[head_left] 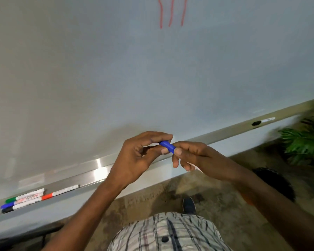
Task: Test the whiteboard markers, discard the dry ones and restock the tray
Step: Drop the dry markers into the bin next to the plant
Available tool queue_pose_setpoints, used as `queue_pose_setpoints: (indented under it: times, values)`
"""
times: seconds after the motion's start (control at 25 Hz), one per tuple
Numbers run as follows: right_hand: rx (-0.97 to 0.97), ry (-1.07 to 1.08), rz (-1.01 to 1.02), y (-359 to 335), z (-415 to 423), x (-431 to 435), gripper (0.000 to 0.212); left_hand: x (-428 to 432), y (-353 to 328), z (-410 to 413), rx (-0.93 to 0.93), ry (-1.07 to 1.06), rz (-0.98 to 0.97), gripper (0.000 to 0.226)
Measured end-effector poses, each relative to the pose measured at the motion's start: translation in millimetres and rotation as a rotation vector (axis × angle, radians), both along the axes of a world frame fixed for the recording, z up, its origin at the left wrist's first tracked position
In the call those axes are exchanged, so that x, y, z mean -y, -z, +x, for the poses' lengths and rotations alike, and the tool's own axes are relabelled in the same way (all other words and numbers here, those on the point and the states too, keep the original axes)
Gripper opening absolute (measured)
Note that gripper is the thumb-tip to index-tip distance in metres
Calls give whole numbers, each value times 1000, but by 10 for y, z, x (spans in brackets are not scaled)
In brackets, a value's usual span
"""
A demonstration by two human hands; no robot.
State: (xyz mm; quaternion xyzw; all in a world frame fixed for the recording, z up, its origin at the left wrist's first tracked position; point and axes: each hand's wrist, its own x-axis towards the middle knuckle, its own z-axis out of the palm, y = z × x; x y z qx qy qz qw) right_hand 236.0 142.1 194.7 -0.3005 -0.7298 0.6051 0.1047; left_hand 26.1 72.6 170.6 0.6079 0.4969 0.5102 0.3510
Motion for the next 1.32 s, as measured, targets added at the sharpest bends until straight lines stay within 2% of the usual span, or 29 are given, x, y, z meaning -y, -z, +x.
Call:
queue_pose_setpoints:
  times: [0.12, 0.24, 0.4, 0.48, 0.68, 0.76, 0.88, 1.04, 1.16, 1.32]
  values:
    - [-91, 59, -83, -16, 24, 61, 22, -22, -74, -68, -48, 92, 5, 29]
    - [-117, 159, 40, -8, 18, 118, 21, -66, -160, -112, -112, 180, 22, 32]
    - [-178, 218, 216, -88, 9, 142, 20, -193, -267, -117, -150, 155, 123, 22]
    - [-187, 200, 183, -137, 24, 108, 21, -247, -308, -99, -141, 161, 153, 19]
    - [-225, 144, -77, -343, 93, 63, 25, -303, -490, -63, -207, 209, 189, 19]
    - [-202, 114, -50, -445, 120, 31, 22, -318, -645, -66, -267, 226, 252, 18]
    - [-151, 163, 317, -581, 153, -70, 18, -342, -926, -31, -455, 171, 328, 17]
    - [-17, 197, 820, -683, 216, -278, 19, -374, -1175, 33, -461, 16, 233, 26]
    - [21, 170, 1049, -688, 218, -399, 23, -442, -1242, 95, -587, -24, 155, 36]
    - [86, 86, 1319, -700, 250, -547, 29, -520, -1232, 144, -784, 27, 6, 48]
